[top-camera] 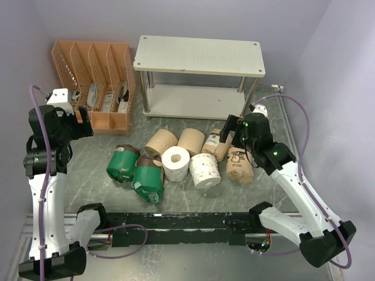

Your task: Place and organize the paper towels onto the shelf

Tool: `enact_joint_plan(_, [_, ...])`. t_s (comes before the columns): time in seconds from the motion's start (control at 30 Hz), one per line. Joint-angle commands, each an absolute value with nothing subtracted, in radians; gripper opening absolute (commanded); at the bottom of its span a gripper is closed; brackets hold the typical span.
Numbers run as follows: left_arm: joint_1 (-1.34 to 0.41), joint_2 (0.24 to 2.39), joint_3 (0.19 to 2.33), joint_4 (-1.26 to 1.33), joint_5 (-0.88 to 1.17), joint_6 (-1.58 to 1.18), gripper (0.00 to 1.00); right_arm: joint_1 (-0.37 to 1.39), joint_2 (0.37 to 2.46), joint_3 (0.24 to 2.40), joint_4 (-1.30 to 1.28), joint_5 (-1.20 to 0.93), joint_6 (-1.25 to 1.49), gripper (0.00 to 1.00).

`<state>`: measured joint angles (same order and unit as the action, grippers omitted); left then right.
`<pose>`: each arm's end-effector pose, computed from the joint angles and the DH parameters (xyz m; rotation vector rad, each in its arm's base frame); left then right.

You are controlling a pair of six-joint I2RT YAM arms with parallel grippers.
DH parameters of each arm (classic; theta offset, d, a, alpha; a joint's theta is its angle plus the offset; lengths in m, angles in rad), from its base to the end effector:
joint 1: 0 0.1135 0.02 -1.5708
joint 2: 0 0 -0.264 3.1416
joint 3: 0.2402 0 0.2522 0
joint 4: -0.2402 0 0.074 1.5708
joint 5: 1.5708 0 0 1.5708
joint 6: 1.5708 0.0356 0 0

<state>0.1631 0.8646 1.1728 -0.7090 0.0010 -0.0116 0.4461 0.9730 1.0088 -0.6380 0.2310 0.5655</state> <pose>0.1626 0.0267 0.4031 -0.1714 1.9654 0.0979 0.1872 0.0805 0.3389 0.2617 2.1580 0.3328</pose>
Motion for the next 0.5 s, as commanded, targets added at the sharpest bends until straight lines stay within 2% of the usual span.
enact_joint_plan(0.0, [0.177, 0.852, 1.160, -0.707, 0.044, 0.001, 0.94, 0.463, 0.933, 1.026, -0.601, 0.202, 0.532, 1.00])
enact_joint_plan(0.23, [0.182, 0.853, 1.168, -0.710, 0.062, 0.003, 0.94, 0.465, 0.893, 0.957, -0.524, 0.012, 0.429, 0.99])
enact_joint_plan(0.37, [0.182, 0.850, 1.161, -0.706, 0.062, 0.005, 0.94, 0.488, 0.952, 0.994, -0.584, 0.022, 0.390, 0.96])
enact_joint_plan(0.47, [0.182, 0.848, 1.154, -0.700, 0.064, 0.006, 0.94, 0.595, 0.998, 1.029, -0.612, 0.075, 0.364, 0.93])
